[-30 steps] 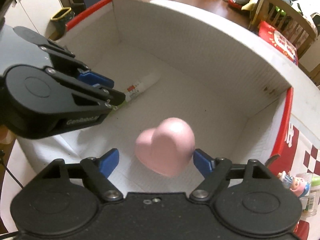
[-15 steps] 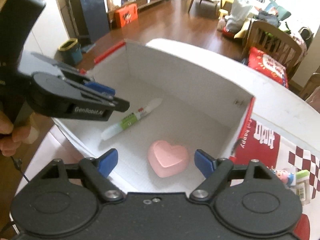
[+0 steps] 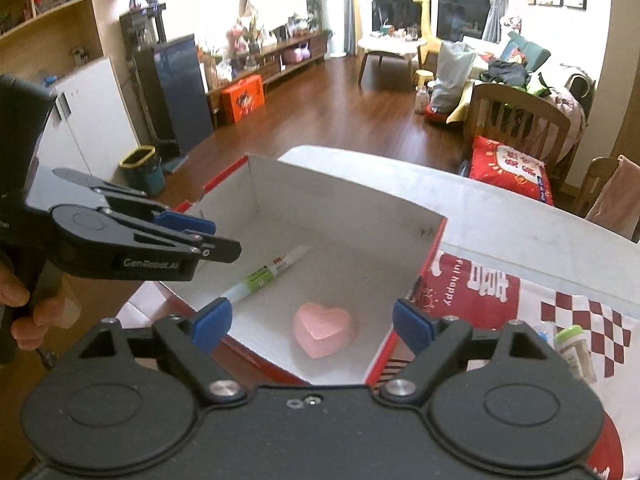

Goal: Organize rigid objects
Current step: 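Move both grippers back from the box toward the remaining clutter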

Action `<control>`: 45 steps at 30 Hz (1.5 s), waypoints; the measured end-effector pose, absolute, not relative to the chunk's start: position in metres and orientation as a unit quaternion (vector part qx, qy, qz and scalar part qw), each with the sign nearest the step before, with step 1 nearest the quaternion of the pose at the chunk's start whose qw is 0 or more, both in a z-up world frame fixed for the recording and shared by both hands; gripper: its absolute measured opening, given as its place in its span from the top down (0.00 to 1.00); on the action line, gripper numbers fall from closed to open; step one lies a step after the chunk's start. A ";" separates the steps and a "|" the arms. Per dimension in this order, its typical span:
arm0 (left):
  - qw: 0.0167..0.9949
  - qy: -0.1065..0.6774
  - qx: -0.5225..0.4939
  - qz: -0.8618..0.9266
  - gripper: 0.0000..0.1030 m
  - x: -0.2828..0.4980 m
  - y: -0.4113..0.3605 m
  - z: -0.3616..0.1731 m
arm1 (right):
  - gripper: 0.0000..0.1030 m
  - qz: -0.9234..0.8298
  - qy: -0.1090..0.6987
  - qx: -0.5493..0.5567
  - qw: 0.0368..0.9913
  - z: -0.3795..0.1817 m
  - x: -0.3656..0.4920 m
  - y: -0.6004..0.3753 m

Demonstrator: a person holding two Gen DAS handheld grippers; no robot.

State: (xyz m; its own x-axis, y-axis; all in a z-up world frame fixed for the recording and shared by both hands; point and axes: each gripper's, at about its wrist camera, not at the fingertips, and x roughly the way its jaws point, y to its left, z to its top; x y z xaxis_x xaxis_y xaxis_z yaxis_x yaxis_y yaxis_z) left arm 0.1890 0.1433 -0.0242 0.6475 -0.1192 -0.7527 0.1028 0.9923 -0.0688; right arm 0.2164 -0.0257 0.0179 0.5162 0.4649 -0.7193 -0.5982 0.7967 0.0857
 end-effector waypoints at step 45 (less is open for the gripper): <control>0.923 0.374 0.008 -0.092 0.20 0.202 -0.100 -0.096 | 0.09 0.249 0.409 -0.092 0.873 -0.079 0.201 -0.239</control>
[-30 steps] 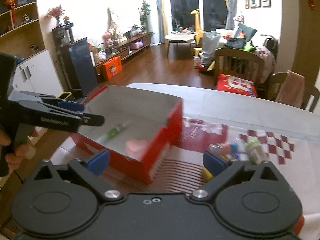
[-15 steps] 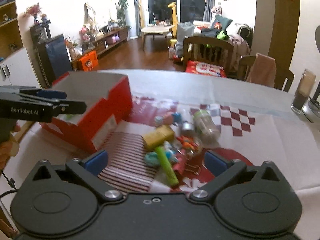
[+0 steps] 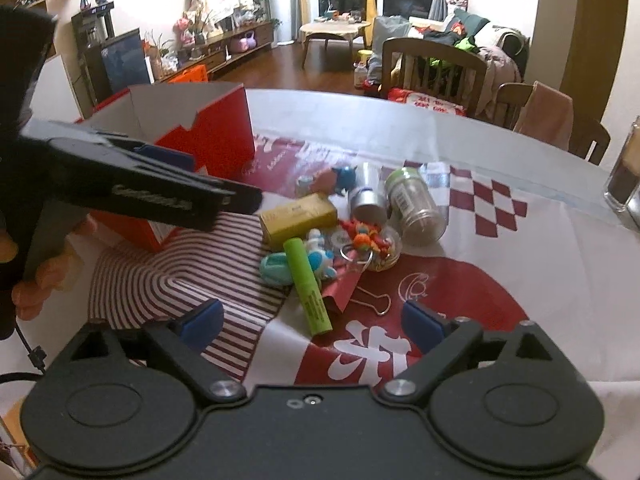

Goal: Organize rigid objects
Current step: 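Move both grippers back from the box toward the remaining clutter, then grasp the yellow box with the left gripper while the right gripper grasps the green highlighter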

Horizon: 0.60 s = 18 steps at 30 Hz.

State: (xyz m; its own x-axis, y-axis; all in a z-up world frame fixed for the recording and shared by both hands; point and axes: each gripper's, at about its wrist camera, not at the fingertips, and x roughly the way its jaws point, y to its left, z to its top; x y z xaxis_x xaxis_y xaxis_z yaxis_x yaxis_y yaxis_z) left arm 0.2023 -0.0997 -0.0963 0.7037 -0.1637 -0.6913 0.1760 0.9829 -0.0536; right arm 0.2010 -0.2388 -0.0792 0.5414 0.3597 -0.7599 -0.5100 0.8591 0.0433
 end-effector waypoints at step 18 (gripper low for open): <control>0.902 0.425 0.023 -0.072 0.20 0.257 -0.112 -0.147 | 0.40 0.260 0.435 -0.109 0.855 -0.116 0.223 -0.226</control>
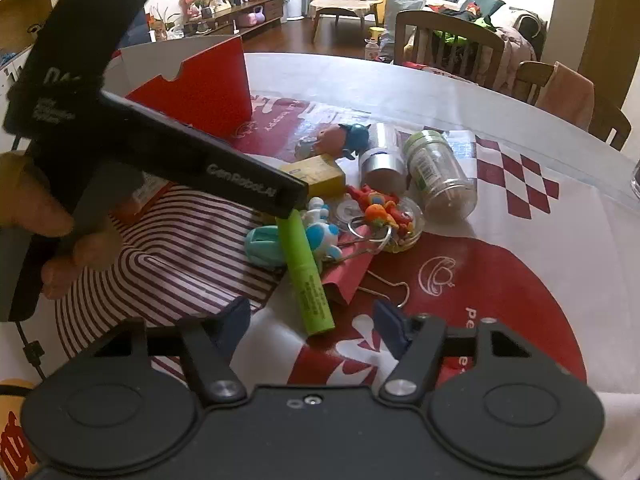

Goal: Organize rigid objects
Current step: 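Grasp the yellow box with the left gripper while the right gripper grasps the green highlighter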

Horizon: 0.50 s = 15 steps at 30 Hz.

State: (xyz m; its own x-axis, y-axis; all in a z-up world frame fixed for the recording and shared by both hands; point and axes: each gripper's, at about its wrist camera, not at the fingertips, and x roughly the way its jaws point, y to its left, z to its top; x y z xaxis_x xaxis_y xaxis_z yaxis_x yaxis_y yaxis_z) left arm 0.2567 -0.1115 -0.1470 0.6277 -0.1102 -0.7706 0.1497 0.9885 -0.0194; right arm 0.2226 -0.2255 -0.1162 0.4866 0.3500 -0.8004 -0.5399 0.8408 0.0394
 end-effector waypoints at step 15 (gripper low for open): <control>0.901 0.423 0.016 -0.089 0.23 0.277 -0.116 -0.152 | 0.67 0.246 0.437 -0.133 0.855 -0.124 0.229 -0.210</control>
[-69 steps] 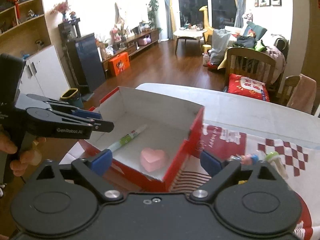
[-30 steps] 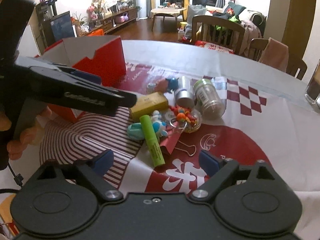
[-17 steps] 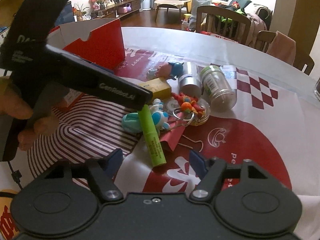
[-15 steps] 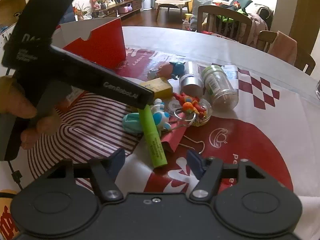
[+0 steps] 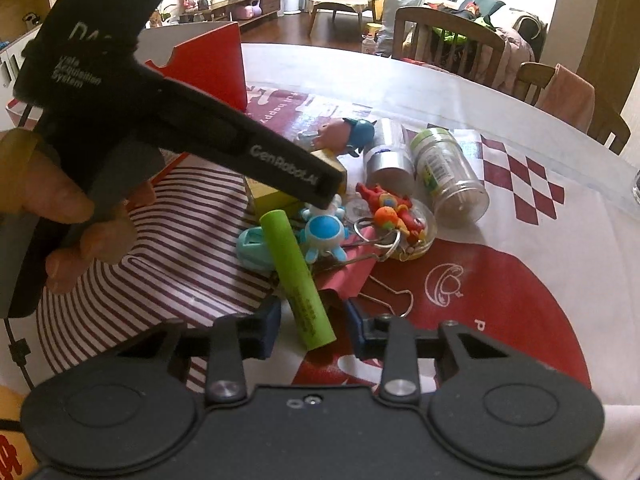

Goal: Organize rigid objects
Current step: 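Grasp the yellow box with the left gripper while the right gripper grasps the green highlighter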

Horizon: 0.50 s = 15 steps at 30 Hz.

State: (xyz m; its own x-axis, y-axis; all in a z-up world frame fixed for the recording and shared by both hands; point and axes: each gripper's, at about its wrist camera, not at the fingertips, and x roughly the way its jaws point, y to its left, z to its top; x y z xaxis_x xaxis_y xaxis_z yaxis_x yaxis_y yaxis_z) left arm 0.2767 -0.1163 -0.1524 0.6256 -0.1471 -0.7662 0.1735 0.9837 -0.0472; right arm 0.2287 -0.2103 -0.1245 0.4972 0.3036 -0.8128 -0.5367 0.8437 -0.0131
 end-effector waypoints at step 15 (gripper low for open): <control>0.898 0.422 0.050 -0.113 0.71 0.273 -0.131 -0.152 | 0.86 0.250 0.429 -0.154 0.854 -0.115 0.217 -0.206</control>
